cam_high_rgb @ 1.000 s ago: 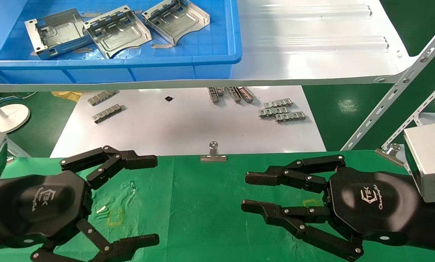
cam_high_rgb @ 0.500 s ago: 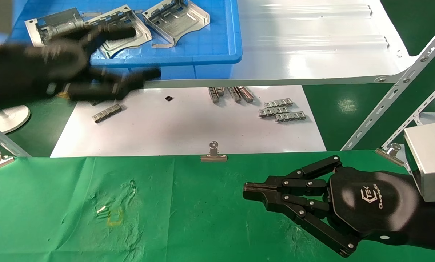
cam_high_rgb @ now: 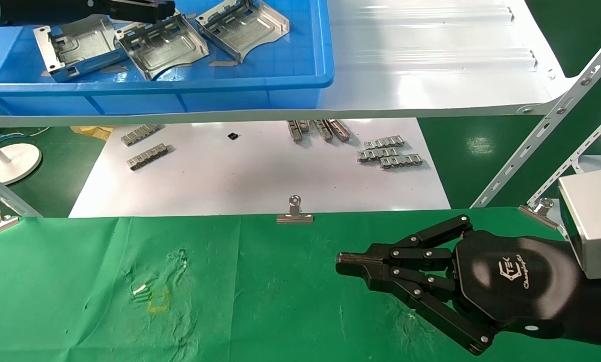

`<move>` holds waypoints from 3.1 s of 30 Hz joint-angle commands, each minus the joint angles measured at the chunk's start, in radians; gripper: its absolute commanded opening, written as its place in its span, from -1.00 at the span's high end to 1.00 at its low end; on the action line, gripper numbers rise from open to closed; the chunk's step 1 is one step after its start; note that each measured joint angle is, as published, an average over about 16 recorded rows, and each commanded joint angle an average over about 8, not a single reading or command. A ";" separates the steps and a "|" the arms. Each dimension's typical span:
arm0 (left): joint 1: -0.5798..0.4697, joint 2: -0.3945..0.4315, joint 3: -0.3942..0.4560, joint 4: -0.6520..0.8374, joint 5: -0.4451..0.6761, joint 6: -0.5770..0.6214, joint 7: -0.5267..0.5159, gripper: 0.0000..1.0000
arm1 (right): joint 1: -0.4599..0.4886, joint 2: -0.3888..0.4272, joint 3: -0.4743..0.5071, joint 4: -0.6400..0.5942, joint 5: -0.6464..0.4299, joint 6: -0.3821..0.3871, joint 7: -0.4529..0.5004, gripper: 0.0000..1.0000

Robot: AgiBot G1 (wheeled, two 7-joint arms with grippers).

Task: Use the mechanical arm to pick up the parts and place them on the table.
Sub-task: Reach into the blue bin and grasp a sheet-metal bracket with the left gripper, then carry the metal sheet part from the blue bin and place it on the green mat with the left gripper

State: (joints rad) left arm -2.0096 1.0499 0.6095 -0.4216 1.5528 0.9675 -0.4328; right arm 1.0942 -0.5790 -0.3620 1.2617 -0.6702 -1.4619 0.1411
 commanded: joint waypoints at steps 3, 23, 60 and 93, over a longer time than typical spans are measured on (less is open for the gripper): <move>-0.080 0.052 0.041 0.156 0.070 -0.006 0.005 -0.05 | 0.000 0.000 0.000 0.000 0.000 0.000 0.000 1.00; -0.164 0.099 0.042 0.358 0.068 0.045 0.127 1.00 | 0.000 0.000 0.000 0.000 0.000 0.000 0.000 1.00; -0.164 -0.001 -0.097 0.320 -0.137 0.198 0.361 1.00 | 0.000 0.000 -0.001 0.000 0.000 0.000 0.000 -1.00; 0.441 -0.304 0.083 -0.157 -0.394 0.477 1.150 1.00 | 0.000 0.000 -0.001 0.000 0.001 0.000 0.000 -1.00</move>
State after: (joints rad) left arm -1.5716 0.7436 0.6878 -0.5894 1.1418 1.4707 0.7064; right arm 1.0945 -0.5787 -0.3629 1.2617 -0.6697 -1.4616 0.1407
